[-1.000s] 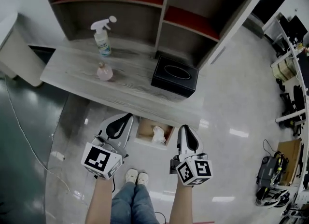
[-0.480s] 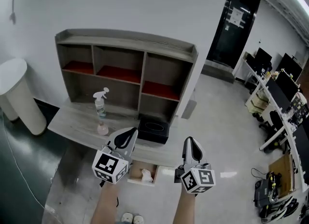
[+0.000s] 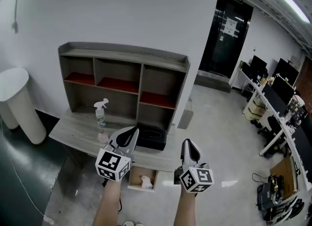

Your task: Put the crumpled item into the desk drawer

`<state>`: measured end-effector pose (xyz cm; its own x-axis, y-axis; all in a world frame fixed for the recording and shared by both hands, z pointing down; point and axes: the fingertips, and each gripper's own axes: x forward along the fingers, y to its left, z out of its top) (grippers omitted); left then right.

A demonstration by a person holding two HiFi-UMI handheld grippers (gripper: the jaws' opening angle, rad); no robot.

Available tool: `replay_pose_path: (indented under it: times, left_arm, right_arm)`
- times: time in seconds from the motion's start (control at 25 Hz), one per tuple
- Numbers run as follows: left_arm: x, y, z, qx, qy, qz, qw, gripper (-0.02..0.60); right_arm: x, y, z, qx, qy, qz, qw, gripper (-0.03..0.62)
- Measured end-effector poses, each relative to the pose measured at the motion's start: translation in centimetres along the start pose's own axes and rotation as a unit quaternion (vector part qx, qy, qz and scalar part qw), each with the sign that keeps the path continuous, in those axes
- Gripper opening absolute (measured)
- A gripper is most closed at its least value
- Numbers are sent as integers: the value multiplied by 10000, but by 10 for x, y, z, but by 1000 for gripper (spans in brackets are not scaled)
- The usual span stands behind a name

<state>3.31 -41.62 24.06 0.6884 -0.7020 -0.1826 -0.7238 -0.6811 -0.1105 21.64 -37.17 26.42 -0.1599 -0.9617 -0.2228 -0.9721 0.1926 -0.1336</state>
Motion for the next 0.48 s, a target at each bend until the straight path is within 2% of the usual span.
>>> replay_pose_path:
  times: [0.48]
  left_arm:
    - [-2,-8,-12,-58,130,-33,9999,0]
  right_arm:
    - [-5,2,-9,64,118,107,9999,9]
